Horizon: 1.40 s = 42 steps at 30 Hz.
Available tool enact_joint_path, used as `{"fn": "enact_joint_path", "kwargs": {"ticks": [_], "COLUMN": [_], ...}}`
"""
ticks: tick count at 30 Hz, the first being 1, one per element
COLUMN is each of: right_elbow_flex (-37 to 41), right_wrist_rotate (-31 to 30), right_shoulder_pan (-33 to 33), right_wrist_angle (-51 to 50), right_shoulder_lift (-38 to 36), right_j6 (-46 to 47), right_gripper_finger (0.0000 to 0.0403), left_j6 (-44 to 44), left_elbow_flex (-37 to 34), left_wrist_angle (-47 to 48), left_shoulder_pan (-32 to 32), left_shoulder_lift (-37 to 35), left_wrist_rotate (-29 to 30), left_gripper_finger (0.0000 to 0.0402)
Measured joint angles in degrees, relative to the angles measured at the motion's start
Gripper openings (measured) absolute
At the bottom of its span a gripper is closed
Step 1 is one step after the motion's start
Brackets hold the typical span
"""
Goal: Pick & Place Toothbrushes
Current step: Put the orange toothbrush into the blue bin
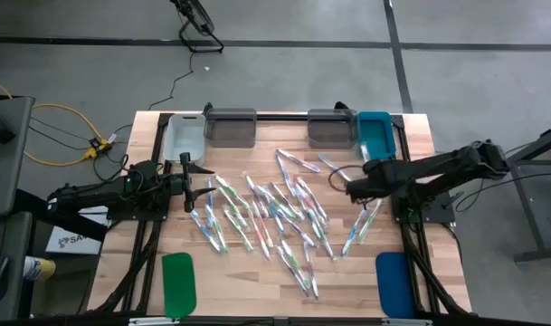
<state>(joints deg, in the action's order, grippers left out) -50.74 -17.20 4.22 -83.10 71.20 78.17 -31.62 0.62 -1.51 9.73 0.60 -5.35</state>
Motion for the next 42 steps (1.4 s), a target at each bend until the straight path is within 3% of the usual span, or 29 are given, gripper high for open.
{"fn": "enact_joint_path", "kwargs": {"ticks": [5, 15, 28, 34, 42], "right_elbow_flex": [0.0, -0.09, -0.09, -0.09, -0.11], "right_wrist_rotate": [-4.72, -7.06, -8.26, -8.39, -8.39], "right_shoulder_pan": [-10.24, -31.59, -47.38, -52.06, -52.14], "right_wrist_angle": [0.87, 5.19, 18.03, 23.66, 25.54], "right_shoulder_lift": [-1.06, -0.55, -0.55, -0.48, 2.41], "right_j6": [-11.92, -33.64, -63.84, -67.95, -64.16], "right_gripper_finger": [0.0016, 0.0016, 0.0016, 0.0016, 0.0016], "left_j6": [0.0, 0.0, 0.0, 0.0, 0.0], "left_elbow_flex": [0.0, 0.0, 0.0, 0.0, 0.0], "left_wrist_angle": [-0.01, -0.01, -0.01, -0.01, -0.01], "left_shoulder_pan": [0.01, 0.01, 0.0, 0.01, 0.01], "left_shoulder_lift": [0.0, 0.02, 0.01, 0.0, 0.02], "left_wrist_rotate": [-0.01, 0.01, 0.01, 0.01, 0.03], "left_gripper_finger": [0.0232, 0.0232, 0.0232, 0.0232, 0.0232]}}
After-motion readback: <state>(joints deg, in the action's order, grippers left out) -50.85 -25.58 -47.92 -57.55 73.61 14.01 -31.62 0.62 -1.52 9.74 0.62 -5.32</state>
